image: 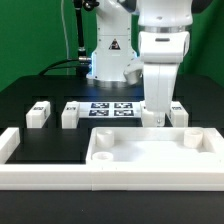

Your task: Assemble desk

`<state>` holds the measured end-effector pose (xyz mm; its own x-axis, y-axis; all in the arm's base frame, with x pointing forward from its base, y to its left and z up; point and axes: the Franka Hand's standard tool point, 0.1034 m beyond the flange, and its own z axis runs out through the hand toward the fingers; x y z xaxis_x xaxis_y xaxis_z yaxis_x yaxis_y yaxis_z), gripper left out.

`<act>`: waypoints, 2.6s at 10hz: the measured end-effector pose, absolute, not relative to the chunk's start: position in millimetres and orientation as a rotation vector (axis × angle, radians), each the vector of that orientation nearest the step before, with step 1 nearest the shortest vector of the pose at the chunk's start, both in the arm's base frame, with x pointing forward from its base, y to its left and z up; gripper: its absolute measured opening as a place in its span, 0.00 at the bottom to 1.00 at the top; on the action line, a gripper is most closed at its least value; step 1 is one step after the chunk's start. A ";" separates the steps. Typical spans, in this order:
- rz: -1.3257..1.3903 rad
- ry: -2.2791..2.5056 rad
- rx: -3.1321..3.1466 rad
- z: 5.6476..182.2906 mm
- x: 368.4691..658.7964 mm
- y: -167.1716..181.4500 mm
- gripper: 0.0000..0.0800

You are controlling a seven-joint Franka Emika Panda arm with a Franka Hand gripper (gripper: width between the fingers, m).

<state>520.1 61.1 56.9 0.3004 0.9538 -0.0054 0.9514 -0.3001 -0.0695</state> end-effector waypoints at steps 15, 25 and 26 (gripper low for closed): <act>0.416 -0.094 -3.048 63.4 497.6 107.9 0.81; 1.376 -0.035 -2.768 47.8 467.5 109.4 0.81; 1.376 -0.036 -2.768 47.7 467.4 109.4 0.81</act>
Offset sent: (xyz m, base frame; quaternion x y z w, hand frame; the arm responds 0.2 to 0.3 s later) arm 0.0000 0.0000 0.0000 0.0000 0.0000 0.1296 0.9916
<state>467.4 109.4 47.7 0.6037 0.0429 -0.7961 -0.0016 -0.9985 -0.0550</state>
